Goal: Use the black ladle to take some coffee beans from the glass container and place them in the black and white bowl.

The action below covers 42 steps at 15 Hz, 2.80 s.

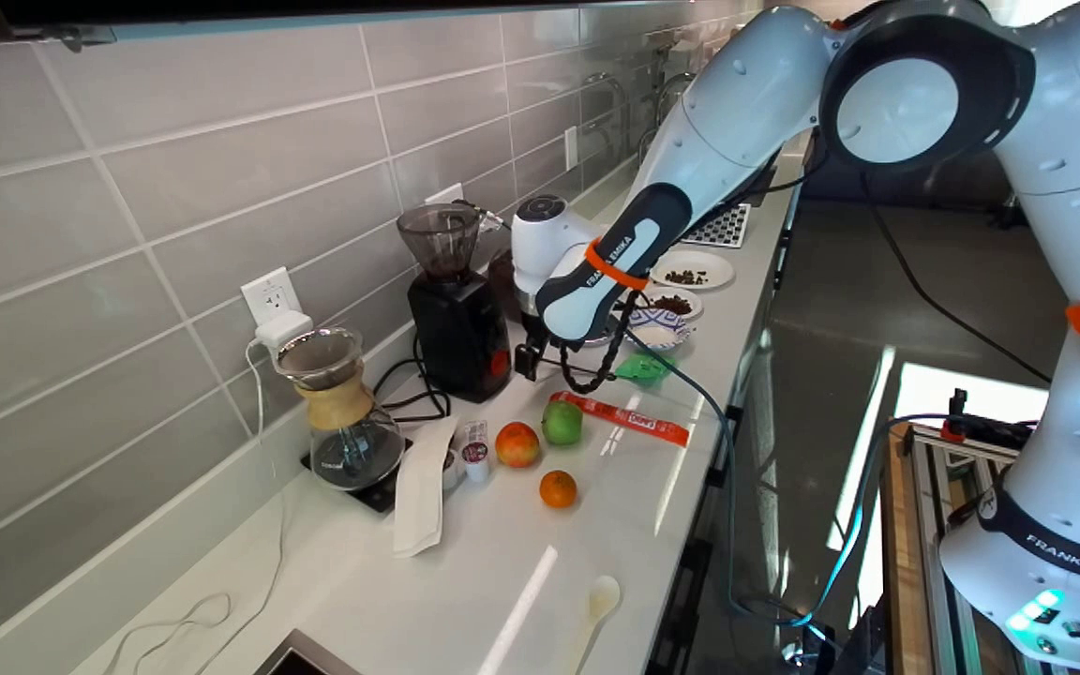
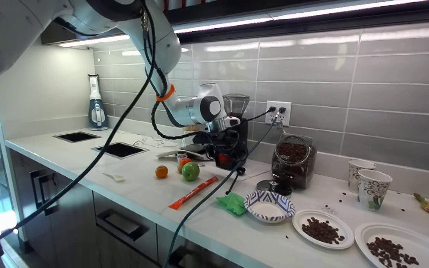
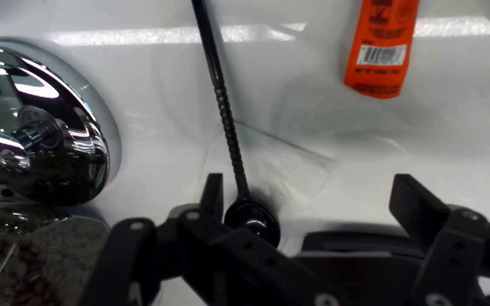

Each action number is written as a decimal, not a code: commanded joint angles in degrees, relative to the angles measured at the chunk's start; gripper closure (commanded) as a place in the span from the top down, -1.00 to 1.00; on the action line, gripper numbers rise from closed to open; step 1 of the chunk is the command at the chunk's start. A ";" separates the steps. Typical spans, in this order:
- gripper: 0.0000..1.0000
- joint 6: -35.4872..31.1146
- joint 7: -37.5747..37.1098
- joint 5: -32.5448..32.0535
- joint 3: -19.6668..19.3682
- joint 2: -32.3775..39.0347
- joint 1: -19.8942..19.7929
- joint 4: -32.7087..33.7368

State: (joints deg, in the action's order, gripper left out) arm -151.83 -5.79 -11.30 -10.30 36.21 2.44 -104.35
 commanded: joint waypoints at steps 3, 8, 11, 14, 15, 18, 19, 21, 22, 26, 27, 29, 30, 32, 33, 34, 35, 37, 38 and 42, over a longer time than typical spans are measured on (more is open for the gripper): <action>1.00 1.39 -4.31 -1.86 -2.57 4.51 2.04 4.27; 1.00 2.69 -3.91 -1.58 -2.94 6.73 1.81 6.30; 1.00 3.46 -3.41 -1.09 -2.56 7.46 1.30 6.93; 1.00 2.63 -2.01 0.57 -0.67 7.04 -0.21 6.75; 1.00 2.26 -1.95 0.85 -0.40 7.15 -0.45 6.84; 0.74 2.80 -2.10 0.79 -0.22 7.66 -0.63 7.25; 0.74 2.88 -1.85 0.82 -0.04 7.73 -0.81 7.26; 0.58 2.86 -1.91 0.73 0.00 7.88 -0.82 7.44; 0.60 2.85 -1.96 0.71 0.04 7.92 -0.80 7.51; 0.31 2.90 -2.01 0.73 0.10 7.69 -0.83 7.53; 0.34 2.87 -2.17 0.71 0.01 7.68 -0.78 7.54; 0.18 2.84 -2.46 0.81 -0.05 7.60 -0.76 7.66; 0.23 2.85 -2.46 0.84 -0.06 7.53 -0.81 7.63; 0.23 2.89 -2.43 1.05 -0.05 7.13 -1.04 7.39; 0.42 3.15 -2.26 1.39 0.12 6.82 -1.39 7.19; 0.65 3.19 -2.40 1.64 0.06 6.62 -1.52 7.06; 0.81 3.49 -2.18 2.09 0.25 6.29 -1.88 6.83; 1.00 4.13 -2.20 2.65 0.22 5.91 -2.36 6.45; 1.00 4.56 -1.98 2.95 0.35 5.67 -2.71 6.18; 1.00 7.89 -0.89 3.85 1.29 4.86 -3.89 5.73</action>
State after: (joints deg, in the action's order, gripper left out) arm -147.01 -8.00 -9.02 -10.58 42.49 -0.11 -97.73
